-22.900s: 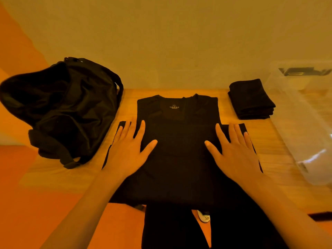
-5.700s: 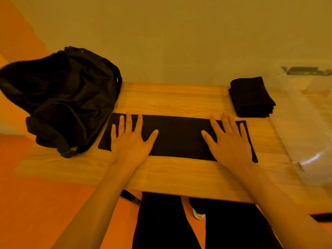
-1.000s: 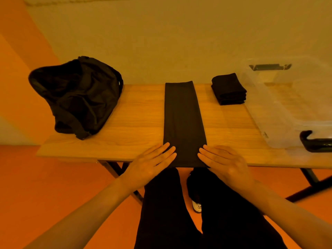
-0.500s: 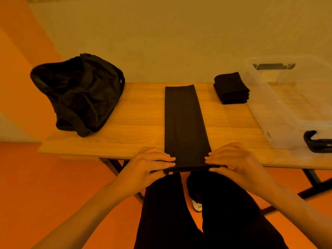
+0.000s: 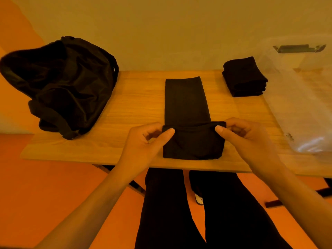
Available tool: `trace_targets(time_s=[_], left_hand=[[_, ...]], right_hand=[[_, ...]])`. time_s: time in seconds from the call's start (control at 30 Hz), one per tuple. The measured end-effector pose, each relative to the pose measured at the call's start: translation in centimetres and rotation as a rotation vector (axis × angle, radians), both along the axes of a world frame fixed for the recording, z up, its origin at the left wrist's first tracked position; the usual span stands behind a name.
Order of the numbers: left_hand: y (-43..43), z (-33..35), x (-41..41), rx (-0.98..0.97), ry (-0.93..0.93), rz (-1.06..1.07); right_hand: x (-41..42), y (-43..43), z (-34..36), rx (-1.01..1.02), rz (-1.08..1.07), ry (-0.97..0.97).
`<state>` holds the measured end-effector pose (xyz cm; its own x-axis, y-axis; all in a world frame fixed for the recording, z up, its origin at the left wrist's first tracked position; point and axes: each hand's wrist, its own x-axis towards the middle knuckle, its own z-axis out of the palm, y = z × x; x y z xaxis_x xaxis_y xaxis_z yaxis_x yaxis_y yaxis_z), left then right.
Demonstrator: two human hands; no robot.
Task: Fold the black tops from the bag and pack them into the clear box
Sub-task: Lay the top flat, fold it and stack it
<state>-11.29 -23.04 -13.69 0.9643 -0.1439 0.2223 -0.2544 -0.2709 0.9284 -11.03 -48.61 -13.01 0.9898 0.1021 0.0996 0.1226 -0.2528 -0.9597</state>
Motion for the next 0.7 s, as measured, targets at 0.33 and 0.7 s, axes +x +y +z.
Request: trace_targets(time_s=[0.33, 0.7], left_hand=[[-1.5, -2.5, 8.8, 0.203, 0.141, 0.233], [-2.0, -3.5, 10.5, 0.686, 0.033, 0.362]], right_hand=[[8.9, 1.8, -2.2, -0.267, -0.179, 0.18], [10.3, 2.1, -2.7, -0.613, -0.18, 0.155]])
